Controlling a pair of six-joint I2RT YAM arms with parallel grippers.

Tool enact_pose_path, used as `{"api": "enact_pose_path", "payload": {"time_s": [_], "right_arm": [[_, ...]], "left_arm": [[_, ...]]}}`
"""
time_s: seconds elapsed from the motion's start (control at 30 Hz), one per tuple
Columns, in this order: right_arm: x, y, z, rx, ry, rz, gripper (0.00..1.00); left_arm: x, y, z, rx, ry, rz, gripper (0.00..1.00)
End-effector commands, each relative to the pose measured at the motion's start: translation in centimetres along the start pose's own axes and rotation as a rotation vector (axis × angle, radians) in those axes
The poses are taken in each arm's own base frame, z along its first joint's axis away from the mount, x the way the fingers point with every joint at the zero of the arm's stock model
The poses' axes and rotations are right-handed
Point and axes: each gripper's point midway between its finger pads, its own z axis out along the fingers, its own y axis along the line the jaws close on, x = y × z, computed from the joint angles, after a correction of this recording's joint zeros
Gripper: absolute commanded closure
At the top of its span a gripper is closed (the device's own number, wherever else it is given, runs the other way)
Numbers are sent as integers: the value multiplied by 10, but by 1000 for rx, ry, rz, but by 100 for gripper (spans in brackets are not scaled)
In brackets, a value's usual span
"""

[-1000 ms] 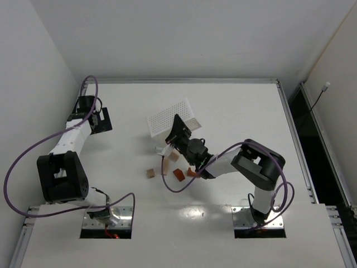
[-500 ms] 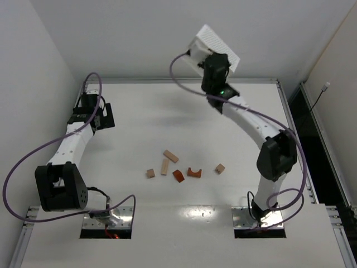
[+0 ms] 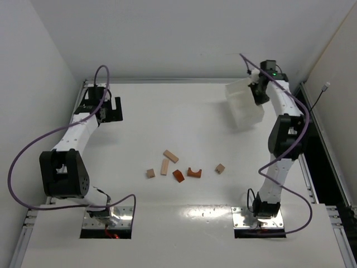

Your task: Build the wood block tower

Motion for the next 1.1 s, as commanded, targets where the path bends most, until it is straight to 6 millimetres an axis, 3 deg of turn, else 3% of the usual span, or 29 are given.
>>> {"api": "enact_pose_path", "payload": {"time_s": [0.0,0.03,0.1,0.13,0.27,0.33,0.47,0.5,0.53,0.63,0.7,0.83,0.87,0.9,0.93,0.97,1.0,1.03,1.07], "right_arm": [[-11,-46,-15,-51,-91,188,100],[-14,-61,-16,-23,-104,204,100],[-2,-85,2,-7,-81,277,100],[-10,-97,1,6,-115,287,100],[-5,-113,23,-15,-119,331,100],[-2,-110,36,-54,-116,338,100],[12,-94,56,-90,-61,316,81],[12,-94,56,-90,-61,316,76],[11,-95,60,-89,-63,316,63],[15,-106,63,-54,-57,323,46],[16,-108,63,-40,-51,324,41],[-8,-99,5,-82,-161,306,30],[-35,-89,-43,-93,-266,288,25],[-27,-74,-51,-109,-259,299,25],[-41,-69,-74,-101,-342,288,23],[-45,-44,-117,-114,-420,255,16],[-56,-36,-140,-109,-512,224,16],[-59,-13,-162,-173,-571,186,16],[-50,10,-171,-232,-580,149,17]], "left_arm": [[-23,-16,3,55,-45,6,0],[-28,-17,4,55,-49,5,0],[-31,-21,7,61,-44,12,0],[-30,-22,13,61,-33,13,0],[-32,-24,21,60,-18,15,0],[-31,-24,24,59,-4,17,0],[-33,-23,25,50,-6,17,0],[-31,-23,28,49,3,18,0],[-31,-23,28,49,3,18,0],[-31,-21,28,37,2,9,0],[-29,-21,26,37,2,9,0],[-26,-20,16,38,-8,-14,0],[-19,-23,15,43,2,-15,0],[-22,-18,8,19,-17,-18,0],[-20,-20,4,13,-23,-22,0],[-11,-15,2,-11,-12,-31,0],[-15,-12,-7,-40,-45,-37,0],[-13,-9,-10,-55,-49,-47,0],[-10,-12,-12,-55,-50,-51,0]]}}
